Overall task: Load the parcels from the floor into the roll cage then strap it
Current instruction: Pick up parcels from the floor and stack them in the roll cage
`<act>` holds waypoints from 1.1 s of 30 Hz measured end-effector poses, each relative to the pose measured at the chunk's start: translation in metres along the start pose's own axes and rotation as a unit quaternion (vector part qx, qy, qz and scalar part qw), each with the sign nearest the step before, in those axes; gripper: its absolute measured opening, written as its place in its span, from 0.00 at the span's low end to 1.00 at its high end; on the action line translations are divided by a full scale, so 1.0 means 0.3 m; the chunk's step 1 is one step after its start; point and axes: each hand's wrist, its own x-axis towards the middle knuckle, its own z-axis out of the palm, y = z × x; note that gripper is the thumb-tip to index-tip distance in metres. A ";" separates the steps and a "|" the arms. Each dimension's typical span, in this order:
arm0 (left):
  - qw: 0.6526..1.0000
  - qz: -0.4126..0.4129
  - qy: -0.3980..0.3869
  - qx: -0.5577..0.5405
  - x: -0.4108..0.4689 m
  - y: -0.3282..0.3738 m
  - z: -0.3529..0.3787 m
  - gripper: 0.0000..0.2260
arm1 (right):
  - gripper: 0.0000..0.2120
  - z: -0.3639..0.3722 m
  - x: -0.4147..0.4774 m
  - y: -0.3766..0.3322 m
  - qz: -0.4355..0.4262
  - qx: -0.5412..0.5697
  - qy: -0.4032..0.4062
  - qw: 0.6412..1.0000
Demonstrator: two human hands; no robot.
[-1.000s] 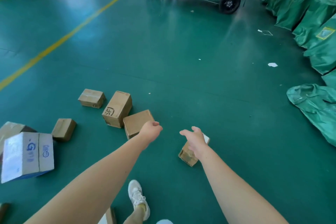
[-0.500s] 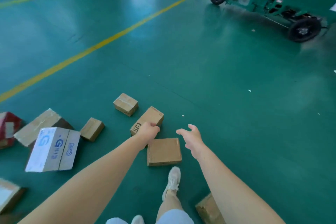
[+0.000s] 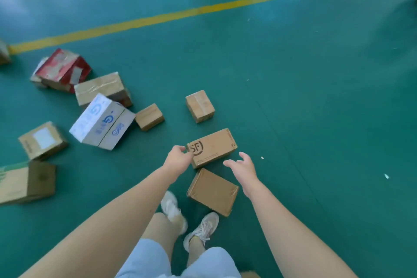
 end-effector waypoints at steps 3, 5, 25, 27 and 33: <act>0.999 -0.037 -0.002 -0.015 0.081 0.016 -0.021 0.22 | 0.37 0.028 0.093 -0.067 0.012 -0.024 -0.017 0.999; 0.998 -0.057 -0.011 -0.022 0.141 0.039 -0.036 0.23 | 0.38 0.044 0.141 -0.116 0.019 -0.031 -0.017 0.999; 0.978 -0.167 0.008 -0.125 0.771 0.203 0.092 0.22 | 0.30 0.013 0.857 -0.397 0.036 -0.156 -0.056 0.986; 0.973 -0.185 0.033 -0.133 0.890 0.178 0.161 0.22 | 0.30 0.027 1.024 -0.374 0.039 -0.182 -0.077 0.980; 0.953 -0.248 0.073 -0.156 1.253 0.050 0.382 0.18 | 0.35 0.104 1.494 -0.235 0.062 -0.243 -0.118 0.961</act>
